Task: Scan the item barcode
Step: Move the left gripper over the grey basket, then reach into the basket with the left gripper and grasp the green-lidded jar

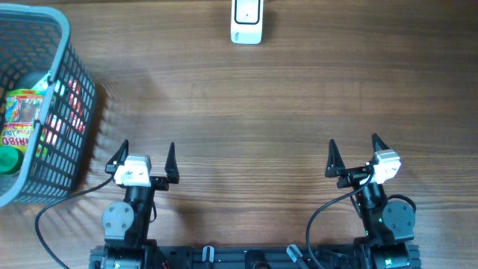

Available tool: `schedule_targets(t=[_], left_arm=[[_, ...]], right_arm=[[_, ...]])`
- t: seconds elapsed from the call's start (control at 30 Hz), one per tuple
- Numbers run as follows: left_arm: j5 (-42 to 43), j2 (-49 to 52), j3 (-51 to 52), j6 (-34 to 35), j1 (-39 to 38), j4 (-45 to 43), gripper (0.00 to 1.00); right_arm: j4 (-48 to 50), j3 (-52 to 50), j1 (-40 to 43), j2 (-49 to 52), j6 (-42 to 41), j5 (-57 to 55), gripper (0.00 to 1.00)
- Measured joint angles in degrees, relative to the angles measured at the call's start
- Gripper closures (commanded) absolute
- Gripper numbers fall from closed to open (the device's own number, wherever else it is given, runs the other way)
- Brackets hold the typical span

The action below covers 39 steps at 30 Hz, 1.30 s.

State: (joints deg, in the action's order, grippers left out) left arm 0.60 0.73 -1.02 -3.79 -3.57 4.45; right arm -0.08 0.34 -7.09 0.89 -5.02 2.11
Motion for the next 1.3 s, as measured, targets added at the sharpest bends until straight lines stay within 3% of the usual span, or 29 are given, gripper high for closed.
schedule_targets(t=[0.3, 0.53, 0.83, 1.0, 1.1, 1.3], left_arm=[[10.99, 0.04, -0.11, 1.57, 0.00, -2.91, 0.00], [13.73, 8.11, -13.20, 7.19, 0.00, 6.60, 0.00], [17.90, 40.57, -57.35, 10.62, 0.00, 43.80, 0.00], [20.55, 51.45, -63.73, 11.34, 0.04, 50.21, 0.00], [17.14, 59.41, -69.90, 15.61, 1.97, 58.47, 0.00], [5.22, 73.11, -100.65, 20.15, 9.60, 78.47, 0.00]], right_arm=[[-0.02, 0.00, 0.00, 0.00, 0.00, 0.00, 0.00], [0.00, 0.00, 0.00, 0.00, 0.00, 0.00, 0.00], [0.02, 0.00, 0.00, 0.00, 0.00, 0.00, 0.01], [0.00, 0.00, 0.00, 0.00, 0.00, 0.00, 0.00], [-0.02, 0.00, 0.00, 0.00, 0.00, 0.00, 0.00], [0.07, 0.00, 0.00, 0.00, 0.00, 0.00, 0.00]])
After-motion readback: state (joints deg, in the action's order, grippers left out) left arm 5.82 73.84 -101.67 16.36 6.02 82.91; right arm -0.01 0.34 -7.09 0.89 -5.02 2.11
